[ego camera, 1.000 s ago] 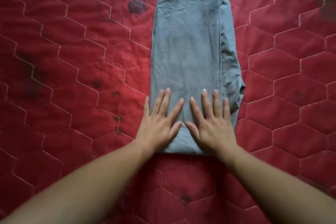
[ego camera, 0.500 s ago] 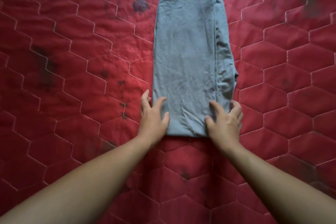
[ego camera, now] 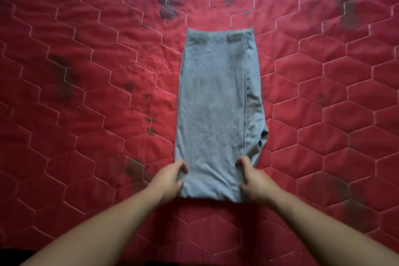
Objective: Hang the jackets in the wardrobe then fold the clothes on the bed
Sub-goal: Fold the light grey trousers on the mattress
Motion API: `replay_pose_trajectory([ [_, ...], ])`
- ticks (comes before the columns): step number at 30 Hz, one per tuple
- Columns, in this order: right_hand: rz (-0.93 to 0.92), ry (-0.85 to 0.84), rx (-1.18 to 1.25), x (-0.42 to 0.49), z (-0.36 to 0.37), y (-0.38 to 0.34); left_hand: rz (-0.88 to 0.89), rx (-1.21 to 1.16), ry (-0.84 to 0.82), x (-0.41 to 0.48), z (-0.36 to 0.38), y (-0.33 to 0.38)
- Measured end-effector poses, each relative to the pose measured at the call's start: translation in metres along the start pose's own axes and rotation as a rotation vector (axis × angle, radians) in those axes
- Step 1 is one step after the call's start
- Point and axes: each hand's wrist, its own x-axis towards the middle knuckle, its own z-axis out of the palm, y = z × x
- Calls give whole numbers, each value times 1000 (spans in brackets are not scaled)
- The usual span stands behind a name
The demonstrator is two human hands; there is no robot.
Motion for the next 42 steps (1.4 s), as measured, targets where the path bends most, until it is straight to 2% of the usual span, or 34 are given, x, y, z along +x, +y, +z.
replay_pose_trajectory([
  [2,34,-10,-174,-16,9,1,-32,80,3,-17,9,-5],
  [3,44,71,-292,-20,5,0,-38,114,69,-20,7,-5],
  [6,-109,523,-489,-11,-25,-8,37,222,297,-5,-17,9],
  [8,-300,735,-547,12,-45,-12,147,339,404,20,-36,23],
  [9,-368,785,-577,27,-54,-14,210,400,454,36,-44,31],
  [12,-359,742,-611,69,-63,-21,378,583,545,83,-57,48],
  [15,-264,706,-606,101,-51,-10,469,718,524,116,-45,45],
  [23,-281,729,-541,104,-53,-6,476,742,506,121,-46,41],
  [26,-397,851,-556,113,-89,-24,492,715,596,135,-81,63],
  [28,-392,878,-553,133,-123,-40,429,691,664,157,-110,84],
  [32,-283,815,-552,184,-169,-52,334,641,616,205,-147,96],
  [38,-206,726,-507,196,-168,-52,316,586,529,211,-150,94],
  [42,-304,818,-478,186,-209,-64,341,615,668,211,-187,116],
])
